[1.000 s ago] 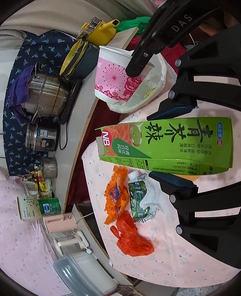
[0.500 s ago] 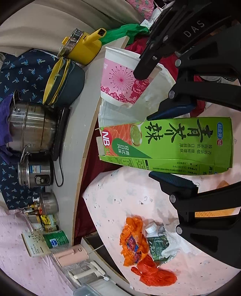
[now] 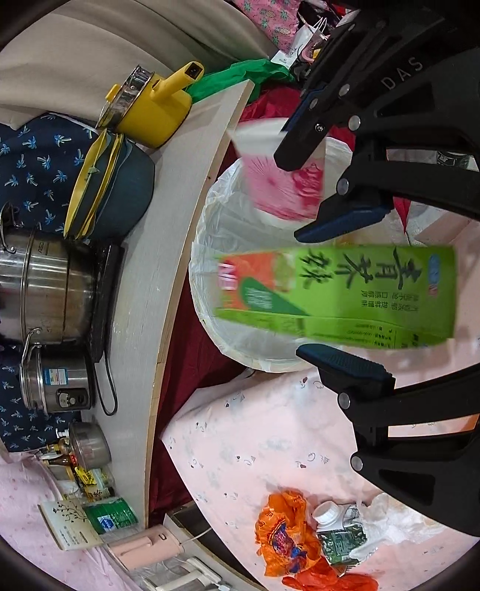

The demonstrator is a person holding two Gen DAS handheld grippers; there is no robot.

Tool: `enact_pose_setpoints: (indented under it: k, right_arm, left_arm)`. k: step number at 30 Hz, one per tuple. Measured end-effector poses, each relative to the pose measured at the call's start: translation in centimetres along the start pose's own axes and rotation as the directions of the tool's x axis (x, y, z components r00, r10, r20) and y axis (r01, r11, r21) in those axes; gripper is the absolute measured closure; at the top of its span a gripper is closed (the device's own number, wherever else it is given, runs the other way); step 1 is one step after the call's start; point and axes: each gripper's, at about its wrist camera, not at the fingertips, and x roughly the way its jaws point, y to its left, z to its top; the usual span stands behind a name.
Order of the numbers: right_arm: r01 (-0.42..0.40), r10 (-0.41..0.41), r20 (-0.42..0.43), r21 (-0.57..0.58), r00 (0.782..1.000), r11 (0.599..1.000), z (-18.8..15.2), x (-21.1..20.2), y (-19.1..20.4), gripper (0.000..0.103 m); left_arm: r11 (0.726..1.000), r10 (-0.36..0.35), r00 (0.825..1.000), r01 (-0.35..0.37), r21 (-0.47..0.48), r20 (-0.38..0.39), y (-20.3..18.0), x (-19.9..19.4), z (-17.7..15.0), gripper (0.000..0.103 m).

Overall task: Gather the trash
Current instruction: 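Carry the pink cup and green NB carton over the bin while both grippers release, then return the right gripper to the pile and grasp the white tissue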

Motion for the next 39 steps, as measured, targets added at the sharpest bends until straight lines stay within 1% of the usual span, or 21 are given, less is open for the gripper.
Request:
enact_pose_setpoints:
  k: [2,3,5,10,12,15,21,25,29,37,39]
  right_arm:
    - [0.0,0.0,0.007,0.0,1.0,1.0,0.1,-0.1,0.1,0.091]
    - [-0.002,0.002,0.008,0.0,1.0,1.0,0.1,-0.1,0.1,0.089]
    - [-0.004,0.004,0.013,-0.002,1.0,1.0,0.1,-0.3,0.3,0.088]
    - [-0.021,0.021,0.017,-0.017,1.0,1.0,0.1,-1.0,1.6,0.087]
    - [-0.03,0.03,0.02,-0.029,0.999,0.999,0.0,-1.4,2.5,0.085]
    - [-0.047,0.048,0.019,-0.051,0.999,0.998,-0.3,-1.8,4.0,0.084]
    - [-0.098,0.099,0.002,-0.105,0.995,0.99,-1.3,-2.4,7.8,0.084]
    - [-0.136,0.136,-0.016,-0.143,0.991,0.98,-2.2,-2.6,10.6,0.084]
    - [-0.172,0.167,-0.039,-0.186,0.985,0.967,-3.3,-2.7,13.3,0.083]
    - [-0.238,0.222,-0.093,-0.234,0.971,0.943,-5.5,-2.3,17.7,0.075]
    - [-0.253,0.233,-0.109,-0.239,0.966,0.937,-6.0,-2.0,18.6,0.074]
  left_arm:
    - [1.0,0.009,1.0,-0.008,-0.015,0.001,0.4,0.0,0.0,0.042]
    - [1.0,0.012,1.0,-0.012,-0.022,0.001,0.6,-0.1,0.0,0.041]
    - [0.999,0.026,1.0,-0.026,-0.035,0.005,1.2,-0.4,-0.1,0.038]
    - [0.996,0.065,0.998,-0.064,-0.066,0.016,2.8,-1.6,-0.6,0.037]
    - [0.993,0.083,0.996,-0.081,-0.081,0.028,3.5,-2.4,-0.9,0.035]
    - [0.989,0.11,0.993,-0.106,-0.108,0.038,5.0,-3.8,-1.5,0.035]
    - [0.974,0.161,0.986,-0.151,-0.17,0.05,8.3,-6.6,-3.2,0.035]
    - [0.959,0.213,0.976,-0.199,-0.204,0.048,10.5,-8.3,-4.6,0.035]
    - [0.939,0.242,0.97,-0.225,-0.259,0.036,13.1,-9.9,-6.0,0.034]
    - [0.896,0.311,0.95,-0.289,-0.338,0.013,17.5,-12.5,-9.0,0.034]
    - [0.886,0.326,0.945,-0.303,-0.352,0.007,18.3,-13.0,-9.7,0.033]
